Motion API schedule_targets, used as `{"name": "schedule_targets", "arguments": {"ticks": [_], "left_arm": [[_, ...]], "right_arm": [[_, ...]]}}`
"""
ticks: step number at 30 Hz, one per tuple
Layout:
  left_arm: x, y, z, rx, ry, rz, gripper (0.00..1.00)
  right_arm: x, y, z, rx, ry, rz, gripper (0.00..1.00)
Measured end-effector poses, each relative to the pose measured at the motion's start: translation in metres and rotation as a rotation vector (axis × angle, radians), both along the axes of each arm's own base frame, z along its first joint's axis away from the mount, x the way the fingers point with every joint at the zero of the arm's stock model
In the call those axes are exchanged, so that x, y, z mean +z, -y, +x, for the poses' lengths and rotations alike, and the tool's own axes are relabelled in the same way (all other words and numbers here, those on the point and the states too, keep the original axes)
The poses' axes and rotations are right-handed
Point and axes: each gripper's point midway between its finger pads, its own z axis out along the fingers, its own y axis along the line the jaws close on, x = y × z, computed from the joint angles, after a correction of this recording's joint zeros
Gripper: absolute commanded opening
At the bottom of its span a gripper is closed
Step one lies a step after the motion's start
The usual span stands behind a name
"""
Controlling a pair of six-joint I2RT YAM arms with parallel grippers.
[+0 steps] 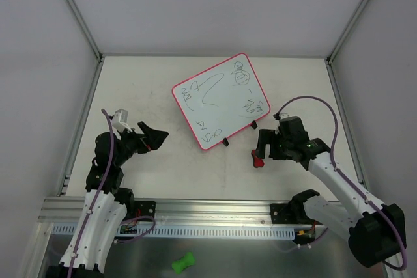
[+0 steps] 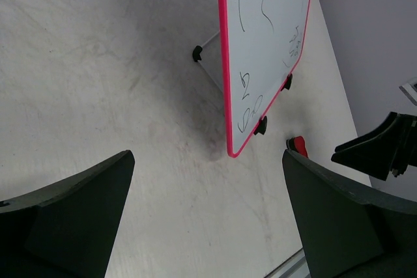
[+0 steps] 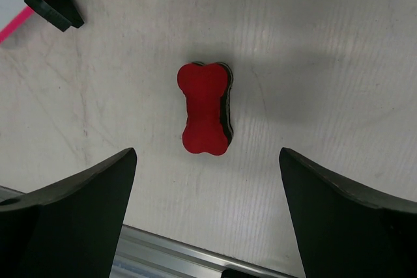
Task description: Erase the whiteboard
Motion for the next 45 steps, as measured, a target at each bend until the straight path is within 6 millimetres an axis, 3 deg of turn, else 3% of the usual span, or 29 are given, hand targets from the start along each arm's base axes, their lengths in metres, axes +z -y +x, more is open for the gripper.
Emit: {"name": "schedule_targets", "arguments": {"ticks": [9,21,32,45], "left_arm": [[-0.001,0.004,-0.002,-0.027,-0.006,-0.002,0.99],[-0.001,0.004,-0.002,-0.027,-0.002,-0.002,0.99],[-0.001,0.005,-0.004,-0.039,-0.006,-0.005,0.99],[-0.002,0.006,-0.004,-0.043,-0.011,-0.006,0.99]], "right_arm": [[-0.019,-0.006,-0.008,0.060,-0.044,-0.126,0.75],[-0.036,-0.014,-0.003,0.088,-0.039,-0.209,0.70],[-0.053,-0.021,0.004,0.098,-0.063,-0.242,0.58],[-0.057,-0.029,0.011,0.114,-0.054,-0.294,0.43]]}}
